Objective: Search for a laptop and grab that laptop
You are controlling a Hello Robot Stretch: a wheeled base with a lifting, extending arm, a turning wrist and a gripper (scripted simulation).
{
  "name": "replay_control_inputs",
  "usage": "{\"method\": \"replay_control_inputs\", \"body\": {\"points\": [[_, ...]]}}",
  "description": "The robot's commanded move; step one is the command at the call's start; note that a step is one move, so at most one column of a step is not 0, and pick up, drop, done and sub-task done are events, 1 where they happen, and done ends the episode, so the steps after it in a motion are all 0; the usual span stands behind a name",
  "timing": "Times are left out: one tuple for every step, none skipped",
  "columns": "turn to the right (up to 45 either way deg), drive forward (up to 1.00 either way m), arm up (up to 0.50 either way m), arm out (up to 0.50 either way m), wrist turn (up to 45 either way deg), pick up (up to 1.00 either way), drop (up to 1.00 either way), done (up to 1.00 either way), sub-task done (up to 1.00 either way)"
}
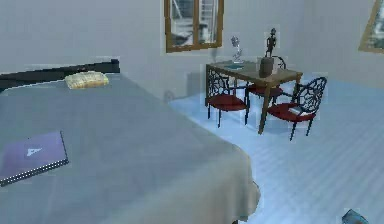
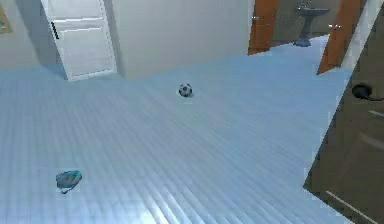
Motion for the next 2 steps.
{"method": "replay_control_inputs", "body": {"points": [[-45.0,0.0,0.0,0.0,0.0,0.0,0.0,0.0,0.0],[-21.0,0.0,0.0,0.0,0.0,0.0,0.0,0.0,0.0]]}}
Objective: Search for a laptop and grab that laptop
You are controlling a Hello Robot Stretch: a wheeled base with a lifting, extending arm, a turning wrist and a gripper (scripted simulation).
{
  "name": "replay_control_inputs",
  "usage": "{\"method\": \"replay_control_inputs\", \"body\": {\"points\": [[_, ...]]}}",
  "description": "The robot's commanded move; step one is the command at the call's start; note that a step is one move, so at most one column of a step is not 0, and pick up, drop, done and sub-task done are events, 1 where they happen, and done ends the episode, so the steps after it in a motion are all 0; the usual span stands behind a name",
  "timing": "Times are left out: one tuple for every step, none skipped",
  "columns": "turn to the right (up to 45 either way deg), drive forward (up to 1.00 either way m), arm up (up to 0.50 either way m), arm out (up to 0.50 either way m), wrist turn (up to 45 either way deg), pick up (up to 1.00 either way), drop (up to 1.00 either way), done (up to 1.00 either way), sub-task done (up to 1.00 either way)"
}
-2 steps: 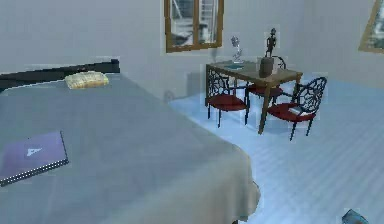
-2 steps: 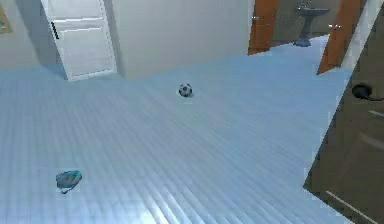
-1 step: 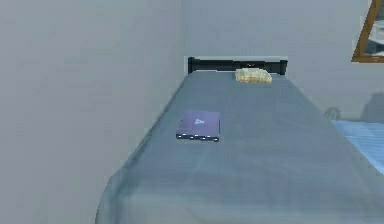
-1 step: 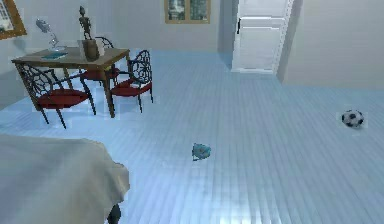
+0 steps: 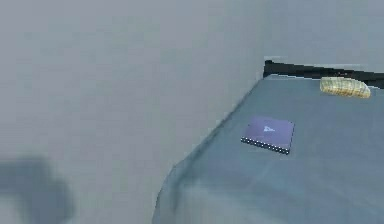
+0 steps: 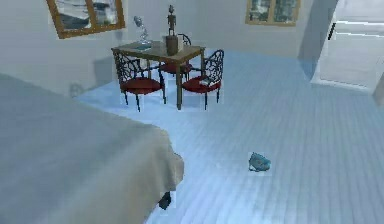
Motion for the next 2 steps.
{"method": "replay_control_inputs", "body": {"points": [[0.0,0.25,0.0,0.0,0.0,0.0,0.0,0.0,0.0],[-45.0,0.0,0.0,0.0,0.0,0.0,0.0,0.0,0.0]]}}
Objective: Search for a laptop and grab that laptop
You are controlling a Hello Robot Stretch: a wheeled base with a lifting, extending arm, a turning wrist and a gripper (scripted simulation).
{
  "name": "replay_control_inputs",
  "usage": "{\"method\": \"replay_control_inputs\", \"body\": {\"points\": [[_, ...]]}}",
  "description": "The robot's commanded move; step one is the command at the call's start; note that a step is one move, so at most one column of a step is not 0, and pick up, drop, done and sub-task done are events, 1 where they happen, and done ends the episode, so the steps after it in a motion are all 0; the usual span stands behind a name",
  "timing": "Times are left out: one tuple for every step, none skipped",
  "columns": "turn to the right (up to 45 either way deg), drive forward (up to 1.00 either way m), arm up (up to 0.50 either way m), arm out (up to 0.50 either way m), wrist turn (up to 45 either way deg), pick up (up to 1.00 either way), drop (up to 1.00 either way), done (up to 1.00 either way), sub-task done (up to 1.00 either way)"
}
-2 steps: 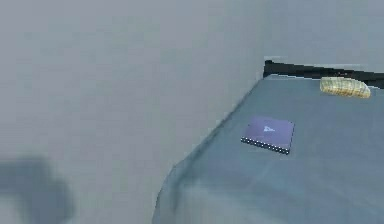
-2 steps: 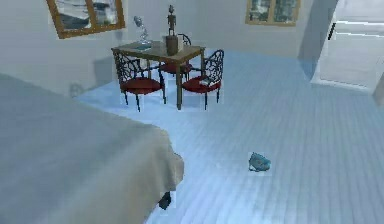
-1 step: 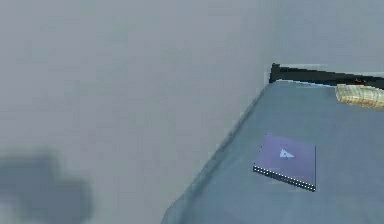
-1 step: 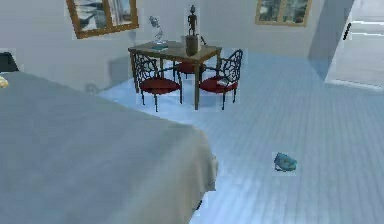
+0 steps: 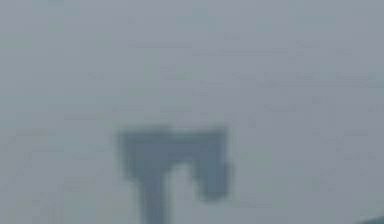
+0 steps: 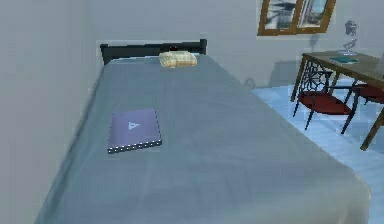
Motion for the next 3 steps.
{"method": "replay_control_inputs", "body": {"points": [[-12.0,0.0,0.0,0.0,0.0,0.0,0.0,0.0,0.0],[0.0,0.0,0.5,0.0,0.0,0.0,0.0,0.0,0.0],[0.0,0.0,0.36,0.0,0.0,0.0,0.0,0.0,0.0]]}}
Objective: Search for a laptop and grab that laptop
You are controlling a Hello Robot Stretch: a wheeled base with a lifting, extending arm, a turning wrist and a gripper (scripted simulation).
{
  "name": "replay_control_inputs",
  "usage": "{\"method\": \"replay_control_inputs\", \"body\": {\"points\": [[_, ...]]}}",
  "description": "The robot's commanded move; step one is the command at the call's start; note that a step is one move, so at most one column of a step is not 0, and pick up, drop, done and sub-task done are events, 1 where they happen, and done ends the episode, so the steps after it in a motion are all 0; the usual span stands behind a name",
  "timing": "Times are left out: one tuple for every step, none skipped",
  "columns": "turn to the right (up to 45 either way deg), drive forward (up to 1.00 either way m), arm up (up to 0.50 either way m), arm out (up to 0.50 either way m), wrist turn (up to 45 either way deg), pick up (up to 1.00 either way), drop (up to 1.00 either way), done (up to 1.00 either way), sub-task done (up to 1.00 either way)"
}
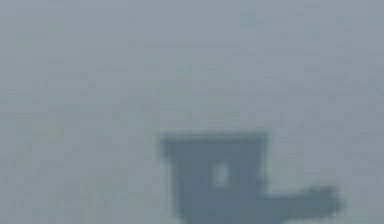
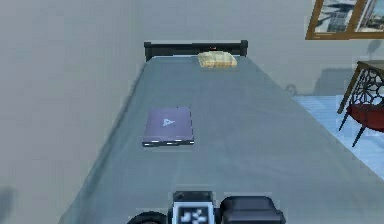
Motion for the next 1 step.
{"method": "replay_control_inputs", "body": {"points": [[0.0,0.0,0.0,0.5,0.0,0.0,0.0,0.0,0.0]]}}
